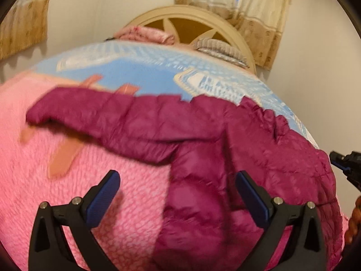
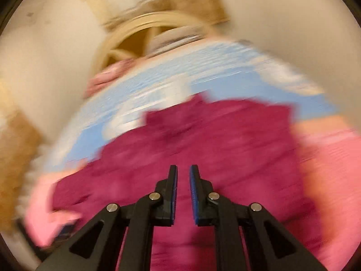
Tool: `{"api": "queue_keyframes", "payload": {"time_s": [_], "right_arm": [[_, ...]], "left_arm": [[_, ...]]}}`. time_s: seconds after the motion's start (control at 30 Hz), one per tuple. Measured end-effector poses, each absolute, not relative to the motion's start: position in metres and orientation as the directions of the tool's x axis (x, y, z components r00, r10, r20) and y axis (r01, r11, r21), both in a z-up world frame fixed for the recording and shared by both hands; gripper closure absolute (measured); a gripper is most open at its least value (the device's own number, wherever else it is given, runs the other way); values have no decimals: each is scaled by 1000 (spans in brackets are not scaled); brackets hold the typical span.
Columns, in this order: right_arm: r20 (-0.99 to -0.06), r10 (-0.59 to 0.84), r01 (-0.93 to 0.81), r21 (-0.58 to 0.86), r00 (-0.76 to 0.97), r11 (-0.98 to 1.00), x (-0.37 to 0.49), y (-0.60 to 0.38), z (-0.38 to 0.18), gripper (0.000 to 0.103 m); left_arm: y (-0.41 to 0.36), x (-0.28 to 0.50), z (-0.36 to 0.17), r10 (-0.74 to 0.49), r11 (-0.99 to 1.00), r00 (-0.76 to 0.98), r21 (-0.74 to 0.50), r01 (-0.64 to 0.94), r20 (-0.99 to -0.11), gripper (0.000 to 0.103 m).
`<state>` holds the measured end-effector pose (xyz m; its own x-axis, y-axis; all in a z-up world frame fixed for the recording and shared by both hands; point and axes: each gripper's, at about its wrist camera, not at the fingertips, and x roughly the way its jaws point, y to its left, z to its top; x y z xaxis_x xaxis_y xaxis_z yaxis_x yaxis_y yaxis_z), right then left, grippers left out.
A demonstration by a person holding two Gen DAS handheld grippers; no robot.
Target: Fold large clothes
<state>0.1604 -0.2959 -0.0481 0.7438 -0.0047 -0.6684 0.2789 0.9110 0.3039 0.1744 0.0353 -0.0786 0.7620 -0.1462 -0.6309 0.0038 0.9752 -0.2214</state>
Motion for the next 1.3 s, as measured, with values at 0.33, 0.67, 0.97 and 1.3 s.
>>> {"api": "queue_keyframes", "payload": {"time_s": [0.33, 0.67, 0.97, 1.3], "right_arm": [[-754, -67, 409, 277, 653, 869, 163, -353, -114, 92], [-723, -87, 393, 266, 685, 880, 160, -352, -124, 92], [-700, -50, 382, 327, 712, 864, 154, -357, -125, 90], [-699, -53, 381, 324, 713, 866, 153, -356, -125, 90]], "left_arm": [[-10, 221, -96, 29, 999, 682, 0, -42, -730, 0], [-3, 225, -119, -19, 995, 614, -73, -64, -789, 0], [134, 194, -63, 55, 887, 773, -323, -328, -632, 0], [257, 252, -111, -58, 664, 693, -546, -511, -719, 15]]}}
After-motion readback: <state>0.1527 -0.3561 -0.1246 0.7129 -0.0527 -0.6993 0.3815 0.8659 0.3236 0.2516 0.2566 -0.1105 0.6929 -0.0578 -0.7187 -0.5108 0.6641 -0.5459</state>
